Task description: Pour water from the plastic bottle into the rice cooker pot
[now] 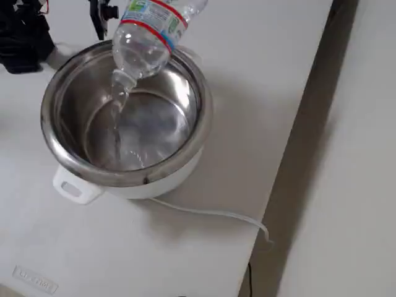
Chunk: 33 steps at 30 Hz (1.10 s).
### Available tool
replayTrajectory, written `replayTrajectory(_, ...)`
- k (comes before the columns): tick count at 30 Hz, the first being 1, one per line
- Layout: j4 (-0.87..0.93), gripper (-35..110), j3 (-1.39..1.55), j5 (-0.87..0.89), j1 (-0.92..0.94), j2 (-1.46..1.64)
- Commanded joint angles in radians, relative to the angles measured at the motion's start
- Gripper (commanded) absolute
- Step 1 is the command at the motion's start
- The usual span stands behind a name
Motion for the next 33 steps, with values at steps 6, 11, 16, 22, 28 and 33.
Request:
replayTrajectory(6, -0.005, 10, -0.15, 0.106, 0.032, -0.028)
replayTrajectory(11, -0.002, 10, -0.15, 0.158, 0.029, -0.034)
replayTrajectory(16, 0.006, 10, -0.183, 0.204, 0.038, -0.057)
replayTrajectory(22, 0.014, 9, -0.201, 0.238, 0.041, -0.063)
replayTrajectory(28, 0.038, 9, -0.236, 0.308, 0.064, -0.077)
replayTrajectory(33, 0.052, 9, -0.255, 0.347, 0.074, -0.083)
